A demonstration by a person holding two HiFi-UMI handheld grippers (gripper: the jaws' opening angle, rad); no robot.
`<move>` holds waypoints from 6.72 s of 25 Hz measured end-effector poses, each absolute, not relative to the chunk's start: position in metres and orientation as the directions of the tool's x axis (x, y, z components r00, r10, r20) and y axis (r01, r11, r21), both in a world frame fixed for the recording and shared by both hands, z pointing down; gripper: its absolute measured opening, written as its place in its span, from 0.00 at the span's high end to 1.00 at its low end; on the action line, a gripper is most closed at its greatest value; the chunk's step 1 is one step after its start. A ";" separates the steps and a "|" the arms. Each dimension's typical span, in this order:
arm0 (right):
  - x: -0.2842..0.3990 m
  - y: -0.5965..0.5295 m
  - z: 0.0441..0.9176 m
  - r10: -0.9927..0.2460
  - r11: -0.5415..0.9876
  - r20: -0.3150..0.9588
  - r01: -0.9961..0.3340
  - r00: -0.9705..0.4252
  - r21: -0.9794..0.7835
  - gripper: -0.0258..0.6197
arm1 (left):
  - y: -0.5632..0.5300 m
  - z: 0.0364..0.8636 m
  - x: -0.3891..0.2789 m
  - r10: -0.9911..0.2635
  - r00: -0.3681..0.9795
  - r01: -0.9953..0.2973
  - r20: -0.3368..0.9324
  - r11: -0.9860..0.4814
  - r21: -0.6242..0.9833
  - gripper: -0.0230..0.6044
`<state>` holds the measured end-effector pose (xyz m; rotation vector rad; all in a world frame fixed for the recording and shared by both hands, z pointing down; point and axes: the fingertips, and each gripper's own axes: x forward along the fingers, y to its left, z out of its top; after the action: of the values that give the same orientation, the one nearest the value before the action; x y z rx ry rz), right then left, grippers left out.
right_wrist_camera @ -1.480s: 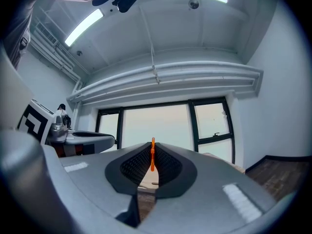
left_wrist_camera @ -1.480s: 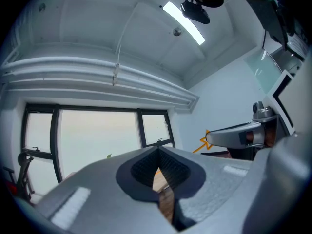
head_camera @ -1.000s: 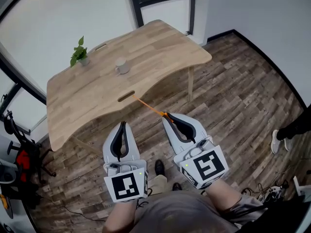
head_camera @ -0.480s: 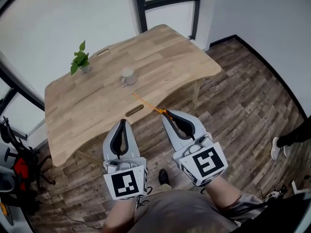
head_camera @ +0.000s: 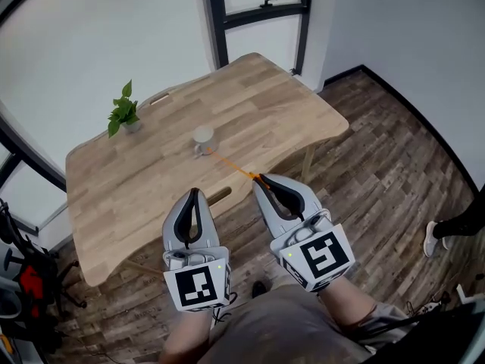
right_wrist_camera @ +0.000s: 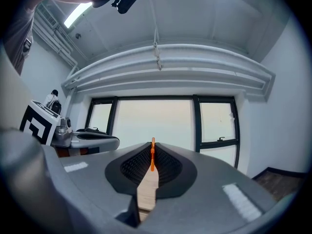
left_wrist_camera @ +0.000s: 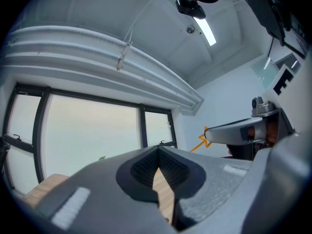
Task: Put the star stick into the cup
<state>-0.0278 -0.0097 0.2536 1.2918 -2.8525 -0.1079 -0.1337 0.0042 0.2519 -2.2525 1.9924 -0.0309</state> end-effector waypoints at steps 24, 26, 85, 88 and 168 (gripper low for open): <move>-0.030 -0.204 0.299 -0.676 0.734 0.052 -0.678 -0.735 -0.038 0.89 | -0.170 0.285 -0.142 -1.000 0.011 -0.987 0.020 -0.014 -0.158 0.96; -0.034 -0.222 0.295 -0.657 0.751 0.045 -0.659 -0.752 -0.038 0.89 | -0.185 0.280 -0.144 -1.000 -0.012 -0.986 0.014 0.010 -0.166 0.96; -0.092 -0.275 0.382 -0.510 0.834 0.254 -0.545 -0.822 -0.089 0.89 | -0.266 0.357 -0.207 -0.984 -0.061 -0.994 0.166 0.045 -0.098 0.96; -0.094 -0.272 0.386 -0.488 0.846 0.277 -0.527 -0.827 -0.082 0.89 | -0.266 0.356 -0.203 -0.984 -0.057 -0.994 0.166 0.040 -0.099 0.96; -0.125 -0.293 0.233 -0.586 0.800 -0.075 -0.591 -0.806 0.102 0.92 | -0.244 0.221 -0.221 -0.988 -0.069 -0.989 -0.137 0.086 -0.124 0.96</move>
<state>-0.1253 -0.2933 0.2327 0.9878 -3.0182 -0.1919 -0.2208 -0.2440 0.2209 -2.0075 2.1703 0.0031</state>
